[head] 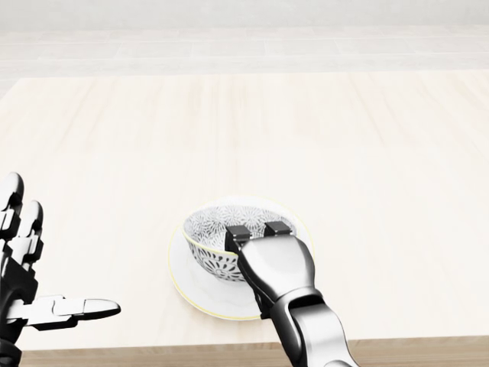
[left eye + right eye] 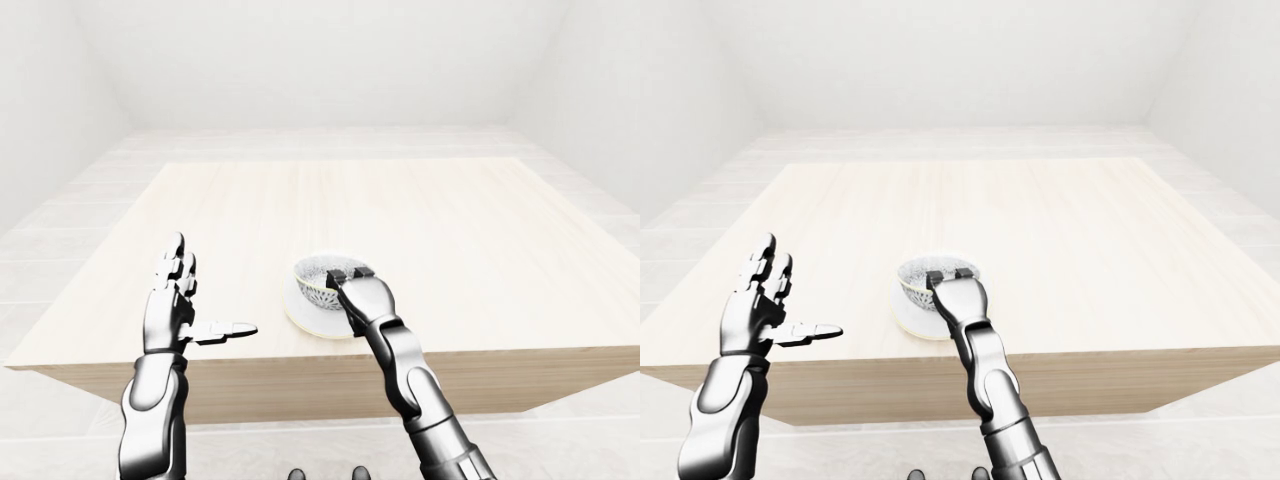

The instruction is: Put the bowl on the plate.

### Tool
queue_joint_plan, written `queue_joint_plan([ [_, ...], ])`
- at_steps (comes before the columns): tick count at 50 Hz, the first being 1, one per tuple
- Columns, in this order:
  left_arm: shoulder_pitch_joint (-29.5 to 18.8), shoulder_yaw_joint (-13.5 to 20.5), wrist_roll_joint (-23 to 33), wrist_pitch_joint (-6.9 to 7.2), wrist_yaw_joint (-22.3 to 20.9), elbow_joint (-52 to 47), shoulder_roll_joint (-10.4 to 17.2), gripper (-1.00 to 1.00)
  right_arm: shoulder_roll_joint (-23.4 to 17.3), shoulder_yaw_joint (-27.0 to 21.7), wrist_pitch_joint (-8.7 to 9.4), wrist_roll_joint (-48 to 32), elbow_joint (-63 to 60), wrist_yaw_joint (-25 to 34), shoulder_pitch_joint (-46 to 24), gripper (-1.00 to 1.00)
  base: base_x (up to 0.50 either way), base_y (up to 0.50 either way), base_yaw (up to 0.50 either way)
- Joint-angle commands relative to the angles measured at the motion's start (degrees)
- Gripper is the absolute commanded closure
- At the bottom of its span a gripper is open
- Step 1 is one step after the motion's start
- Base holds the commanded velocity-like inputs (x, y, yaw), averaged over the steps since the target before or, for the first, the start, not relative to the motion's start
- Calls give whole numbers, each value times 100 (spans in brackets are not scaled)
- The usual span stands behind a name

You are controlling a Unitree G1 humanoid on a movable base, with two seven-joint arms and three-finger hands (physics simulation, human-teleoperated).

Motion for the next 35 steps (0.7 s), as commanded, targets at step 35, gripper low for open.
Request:
queue_joint_plan([
  [35, -21, 9, 0, 0, 7, 77, 9, -100, 2, -24, 0, -168, 125, -109, -25, 85, 0, 0, 0],
])
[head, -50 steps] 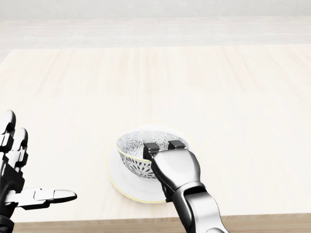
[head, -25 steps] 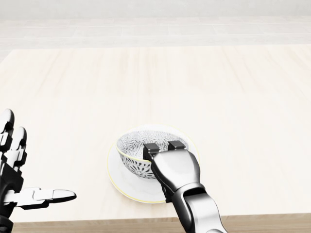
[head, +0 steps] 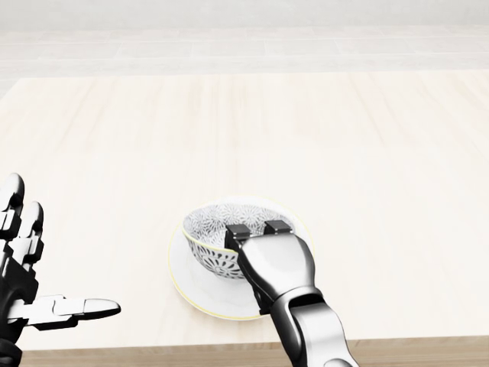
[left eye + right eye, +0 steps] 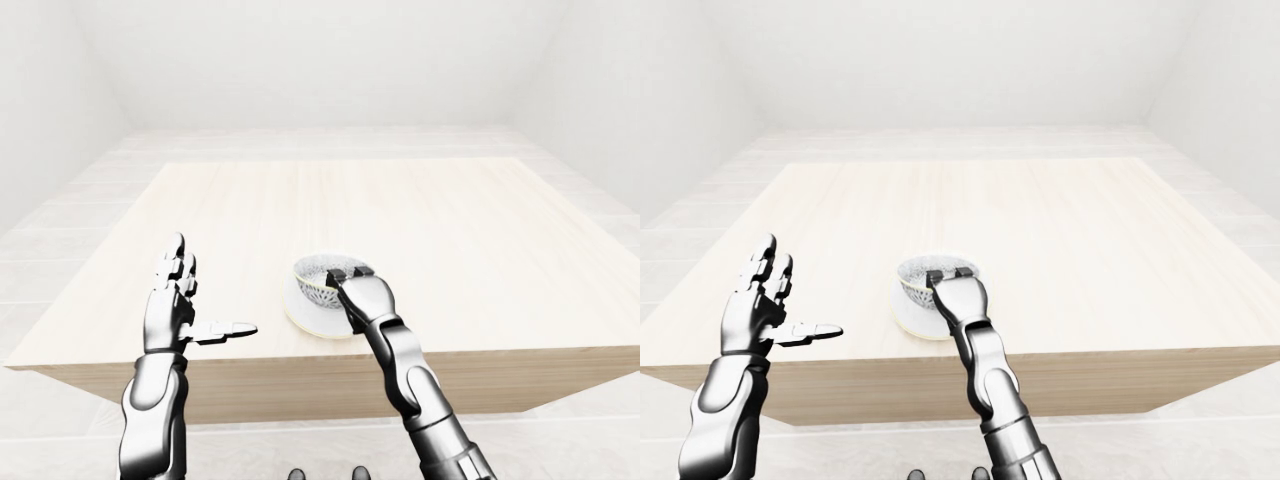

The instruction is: Put the bowl on the plate.

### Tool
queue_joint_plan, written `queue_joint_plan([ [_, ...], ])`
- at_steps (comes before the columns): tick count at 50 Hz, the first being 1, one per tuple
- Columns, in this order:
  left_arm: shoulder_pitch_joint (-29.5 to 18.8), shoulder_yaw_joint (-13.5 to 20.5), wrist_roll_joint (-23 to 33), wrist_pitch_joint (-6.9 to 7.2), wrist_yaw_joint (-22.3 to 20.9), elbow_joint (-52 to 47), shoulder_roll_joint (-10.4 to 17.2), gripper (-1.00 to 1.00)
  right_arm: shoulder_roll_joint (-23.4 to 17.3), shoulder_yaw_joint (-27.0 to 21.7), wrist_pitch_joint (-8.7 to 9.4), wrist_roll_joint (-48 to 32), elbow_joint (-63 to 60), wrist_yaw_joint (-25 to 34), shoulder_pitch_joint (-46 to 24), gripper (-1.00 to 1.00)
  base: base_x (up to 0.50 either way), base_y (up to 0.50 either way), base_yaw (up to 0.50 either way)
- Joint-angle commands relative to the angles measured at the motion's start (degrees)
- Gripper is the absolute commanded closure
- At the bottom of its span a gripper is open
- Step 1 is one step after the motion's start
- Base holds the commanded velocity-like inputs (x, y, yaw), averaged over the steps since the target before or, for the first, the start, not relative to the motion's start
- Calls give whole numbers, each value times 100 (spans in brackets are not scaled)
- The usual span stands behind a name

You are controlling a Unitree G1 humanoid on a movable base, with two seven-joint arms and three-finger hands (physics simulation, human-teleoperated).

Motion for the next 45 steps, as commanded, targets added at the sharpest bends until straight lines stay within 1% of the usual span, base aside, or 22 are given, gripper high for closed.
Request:
queue_joint_plan([
  [1, 3, 2, -8, 0, 4, 16, 2, -100, 1, -6, 0, -224, 63, 18, 26, 84, 0, 0, 0],
  [4, 10, -3, -7, 0, 1, 17, -1, -100, -3, -6, 0, -229, 57, 21, 29, 81, 0, 0, 0],
  [5, 10, -6, -3, 0, 3, 21, -2, -100, -3, -12, 0, -226, 54, 10, 28, 75, 1, 0, 0],
  [9, 11, -9, 0, 0, 5, 31, -4, -100, -8, -14, 0, -222, 52, 7, 35, 72, 0, 0, 0],
  [20, 10, -19, 11, 0, 8, 57, -9, -100, -17, -13, 0, -211, 69, -13, 58, 73, 0, 0, 0],
  [29, 8, -19, 2, 0, 8, 67, -3, -100, -20, -10, 0, -216, 88, -35, 63, 67, 0, 0, 0],
  [30, 12, -20, 2, 0, 7, 68, -4, -100, -21, -10, 0, -215, 86, -33, 63, 56, 0, 0, 0],
  [35, 9, -11, -3, 0, 5, 74, 1, -100, -18, -13, 0, -211, 57, -28, 70, 34, 0, 0, 0],
  [36, 3, -11, -2, 0, 7, 91, 2, -100, -19, -15, 0, -210, 62, -31, 68, 25, 0, 0, 0],
  [37, 3, -11, -2, 0, 7, 92, 2, -100, -19, -15, 0, -210, 62, -32, 68, 25, 0, 0, 0],
  [38, -3, -12, 0, 0, 7, 109, 3, -100, -22, -20, 0, -211, 72, -41, 62, 15, 0, 0, 0],
  [39, -10, -12, 2, 0, 10, 123, 5, -100, -23, -23, 0, -208, 71, -38, 63, 9, 0, 0, 0],
  [40, -10, -12, 1, 0, 10, 124, 5, -100, -23, -23, 0, -208, 71, -38, 63, 9, 0, 0, 0],
  [44, -12, -15, -2, 0, 15, 119, 8, -100, -28, -22, 0, -205, 64, -37, 72, -9, 0, 0, 0],
  [45, -12, -16, -3, 0, 16, 114, 8, -100, -29, -22, 0, -205, 62, -32, 72, -20, 0, 0, 0],
])
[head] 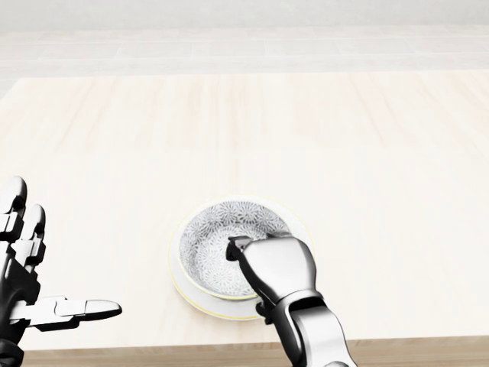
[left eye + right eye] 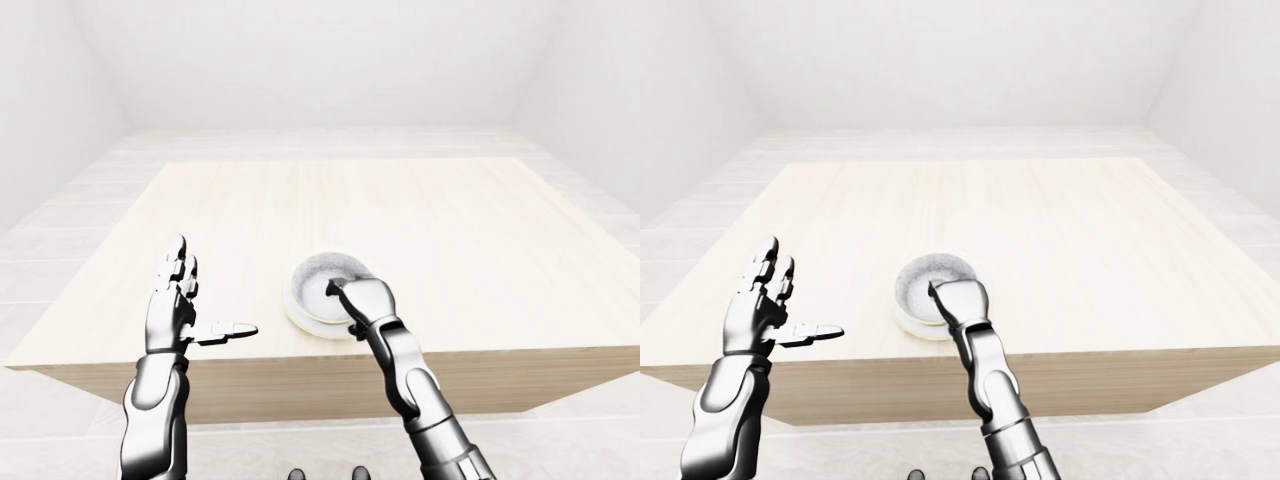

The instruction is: Put the bowl on the plate.

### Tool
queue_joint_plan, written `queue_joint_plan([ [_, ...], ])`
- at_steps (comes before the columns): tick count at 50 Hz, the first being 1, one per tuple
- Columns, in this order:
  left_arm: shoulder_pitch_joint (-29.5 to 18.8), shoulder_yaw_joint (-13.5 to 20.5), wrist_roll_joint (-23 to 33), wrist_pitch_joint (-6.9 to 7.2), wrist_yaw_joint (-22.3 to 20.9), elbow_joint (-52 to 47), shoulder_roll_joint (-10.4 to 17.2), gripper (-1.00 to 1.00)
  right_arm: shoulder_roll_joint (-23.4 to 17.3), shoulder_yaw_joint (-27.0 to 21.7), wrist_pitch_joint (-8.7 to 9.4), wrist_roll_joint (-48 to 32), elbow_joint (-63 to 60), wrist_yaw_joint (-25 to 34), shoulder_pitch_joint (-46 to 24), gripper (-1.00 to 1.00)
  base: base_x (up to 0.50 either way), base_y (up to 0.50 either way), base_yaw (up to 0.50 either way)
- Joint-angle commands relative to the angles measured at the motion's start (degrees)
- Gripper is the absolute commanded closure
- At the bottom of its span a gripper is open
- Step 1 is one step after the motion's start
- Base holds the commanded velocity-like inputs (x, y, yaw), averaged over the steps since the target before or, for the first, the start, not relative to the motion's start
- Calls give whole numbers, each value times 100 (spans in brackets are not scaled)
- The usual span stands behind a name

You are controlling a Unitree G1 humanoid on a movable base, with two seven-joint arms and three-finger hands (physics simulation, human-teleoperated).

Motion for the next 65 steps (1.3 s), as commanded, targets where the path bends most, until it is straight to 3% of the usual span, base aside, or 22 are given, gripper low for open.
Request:
queue_joint_plan([
  [1, -11, -3, -1, 0, 8, 30, 5, -100, -16, -24, 0, 23, -2, -24, 11, -25, 0, 0, 0],
  [21, 1, -26, 12, 0, 17, 23, 0, -100, -27, -52, 0, 28, -96, 31, 12, -100, 0, 0, 0],
  [40, -33, -29, 24, 0, 41, -50, 2, -100, 13, -276, 0, 342, -1020, 595, -75, -100, 0, 0, 0],
  [52, -2, 0, 0, 0, 17, -153, 3, -100, 188, -570, 0, 1116, -2680, 1817, -318, -100, 0, 0, 0],
  [65, 37, 40, -30, 0, 5, -285, -11, -100, 41, -892, 0, 1631, -3687, 2390, -516, -100, 0, 0, 0],
])
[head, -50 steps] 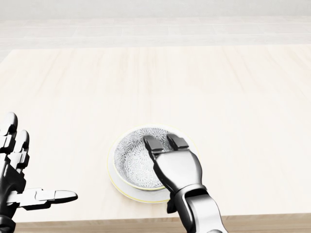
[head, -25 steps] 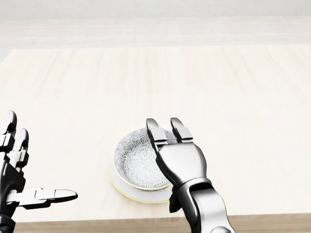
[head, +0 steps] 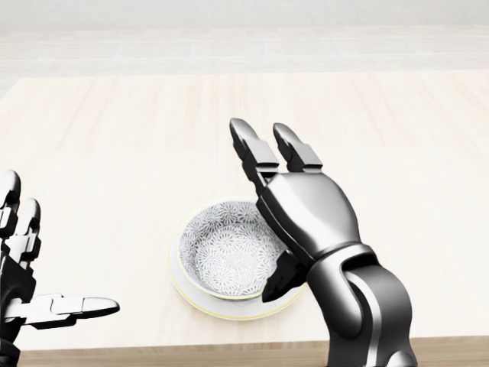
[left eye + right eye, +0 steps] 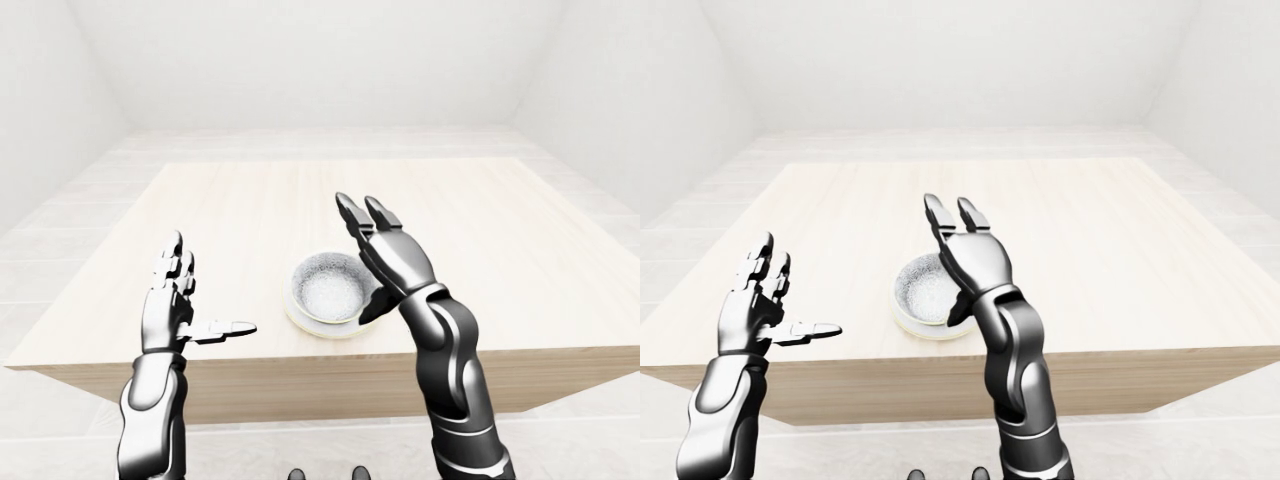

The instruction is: Put the bowl on the plate.

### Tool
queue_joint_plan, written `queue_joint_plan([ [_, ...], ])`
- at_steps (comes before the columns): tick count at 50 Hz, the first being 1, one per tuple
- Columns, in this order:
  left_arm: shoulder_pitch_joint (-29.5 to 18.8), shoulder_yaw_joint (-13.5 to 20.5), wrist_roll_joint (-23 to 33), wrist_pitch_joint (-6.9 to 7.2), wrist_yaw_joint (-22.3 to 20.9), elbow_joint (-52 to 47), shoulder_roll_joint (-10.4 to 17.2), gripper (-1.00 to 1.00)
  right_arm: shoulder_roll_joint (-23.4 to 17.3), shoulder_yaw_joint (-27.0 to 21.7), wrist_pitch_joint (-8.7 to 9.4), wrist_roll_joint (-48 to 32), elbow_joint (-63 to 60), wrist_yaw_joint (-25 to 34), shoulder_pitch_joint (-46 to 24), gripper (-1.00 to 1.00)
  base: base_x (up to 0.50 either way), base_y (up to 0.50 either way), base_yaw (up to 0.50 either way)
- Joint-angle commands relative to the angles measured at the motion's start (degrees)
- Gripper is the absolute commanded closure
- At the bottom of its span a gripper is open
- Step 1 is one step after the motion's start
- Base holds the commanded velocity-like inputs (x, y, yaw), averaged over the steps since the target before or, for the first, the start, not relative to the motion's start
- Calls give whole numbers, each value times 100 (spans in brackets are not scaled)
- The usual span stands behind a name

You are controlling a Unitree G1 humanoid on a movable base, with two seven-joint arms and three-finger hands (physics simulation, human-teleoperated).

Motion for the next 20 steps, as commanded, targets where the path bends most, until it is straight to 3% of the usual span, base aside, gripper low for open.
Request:
queue_joint_plan([
  [1, 32, 24, -14, 0, -15, -83, -14, -100, -53, -301, 0, 551, -1023, 566, -165, -100, 0, 0, 0],
  [20, 40, -48, 40, 0, 15, -156, -53, -100, -390, -428, 0, 1165, -1413, 434, -107, -100, 0, 0, 0],
])
